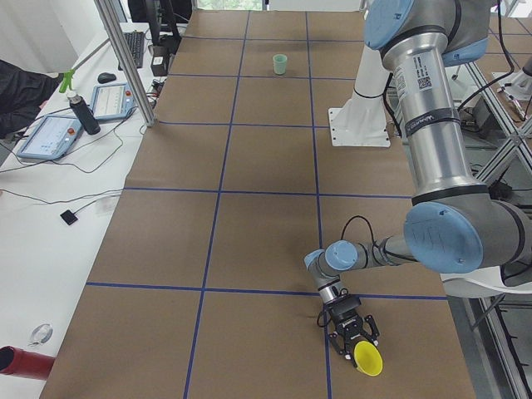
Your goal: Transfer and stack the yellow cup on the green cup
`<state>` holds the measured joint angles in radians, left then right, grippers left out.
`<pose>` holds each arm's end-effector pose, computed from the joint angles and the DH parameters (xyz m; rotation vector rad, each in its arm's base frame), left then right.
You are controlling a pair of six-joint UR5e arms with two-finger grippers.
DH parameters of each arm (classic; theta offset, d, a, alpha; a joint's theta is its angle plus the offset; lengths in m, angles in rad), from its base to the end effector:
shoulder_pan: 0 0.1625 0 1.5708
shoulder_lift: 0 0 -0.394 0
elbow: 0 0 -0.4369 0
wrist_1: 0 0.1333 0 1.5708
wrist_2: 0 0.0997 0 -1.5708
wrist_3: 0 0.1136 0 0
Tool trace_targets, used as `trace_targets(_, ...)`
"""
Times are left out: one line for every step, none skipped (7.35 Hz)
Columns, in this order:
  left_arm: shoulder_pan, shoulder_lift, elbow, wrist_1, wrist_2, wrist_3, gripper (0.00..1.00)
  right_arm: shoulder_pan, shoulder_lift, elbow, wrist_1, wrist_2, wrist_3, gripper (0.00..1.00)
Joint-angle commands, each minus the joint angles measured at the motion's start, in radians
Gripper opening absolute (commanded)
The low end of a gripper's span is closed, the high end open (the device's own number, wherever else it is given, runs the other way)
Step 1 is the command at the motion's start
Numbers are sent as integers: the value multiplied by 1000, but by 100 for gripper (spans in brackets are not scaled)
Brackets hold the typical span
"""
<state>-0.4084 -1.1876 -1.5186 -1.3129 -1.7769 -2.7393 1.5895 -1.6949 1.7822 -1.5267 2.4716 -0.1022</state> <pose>0.1898 -0.2021 0.8614 0.0812 -0.7994 -1.5730 0.0535 -0.4936 0.5722 0.1766 -0.8910 -0.1369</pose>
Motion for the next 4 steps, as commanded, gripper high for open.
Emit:
trace_targets(-1,26,-20,11,4,67,0,0,-3,0,-3,7,2,100)
trace_targets(-6,64,-99,58,8,123,0,0,-3,0,-4,10,5,100)
trace_targets(-15,95,-164,104,42,189,0,1,-3,2,-6,10,10,100)
trace_targets(-77,95,-166,104,139,269,0,1,-5,14,-10,10,16,100)
